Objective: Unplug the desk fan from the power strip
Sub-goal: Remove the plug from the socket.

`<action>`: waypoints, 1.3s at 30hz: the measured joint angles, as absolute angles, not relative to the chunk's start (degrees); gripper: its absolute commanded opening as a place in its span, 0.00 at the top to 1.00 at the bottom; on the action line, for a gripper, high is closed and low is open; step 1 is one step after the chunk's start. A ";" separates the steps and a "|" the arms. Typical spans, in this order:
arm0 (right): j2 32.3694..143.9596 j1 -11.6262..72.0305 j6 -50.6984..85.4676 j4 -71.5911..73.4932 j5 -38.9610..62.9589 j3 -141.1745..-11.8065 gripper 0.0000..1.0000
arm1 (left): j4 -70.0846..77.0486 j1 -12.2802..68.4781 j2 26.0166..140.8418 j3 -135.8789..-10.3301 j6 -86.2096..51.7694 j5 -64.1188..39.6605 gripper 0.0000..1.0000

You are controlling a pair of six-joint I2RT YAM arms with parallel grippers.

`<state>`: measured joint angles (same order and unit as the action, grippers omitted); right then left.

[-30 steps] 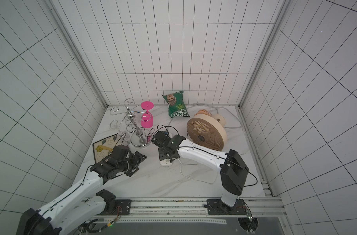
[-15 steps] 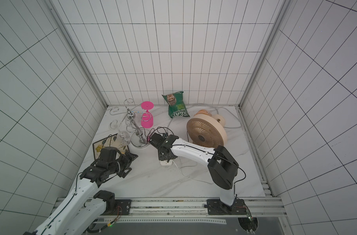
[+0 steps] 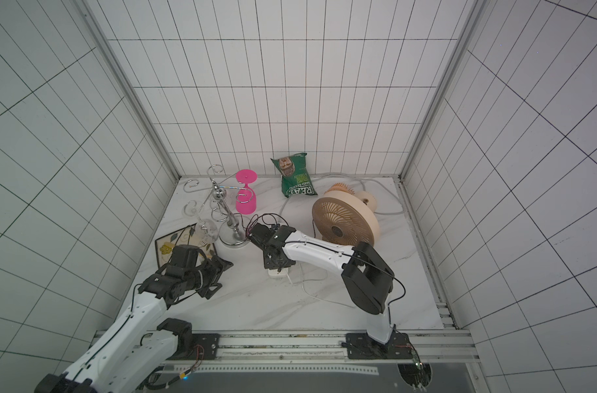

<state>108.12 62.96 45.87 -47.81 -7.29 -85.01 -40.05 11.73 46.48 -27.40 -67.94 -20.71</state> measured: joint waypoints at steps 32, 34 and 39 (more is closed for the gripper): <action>105.25 63.13 42.00 -47.18 -6.72 -80.09 0.97 | -31.86 22.48 49.76 -27.40 -68.58 -22.04 0.27; 103.44 63.24 41.58 -47.18 -6.74 -78.24 0.97 | -30.41 24.58 52.01 -27.49 -68.71 -21.34 0.28; 99.77 63.94 40.73 -46.50 -6.66 -74.41 0.99 | -25.56 28.53 57.58 -27.66 -69.89 -19.84 0.39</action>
<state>99.77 63.94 40.73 -46.50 -6.66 -74.41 -25.56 28.53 57.58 -27.66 -69.89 -19.84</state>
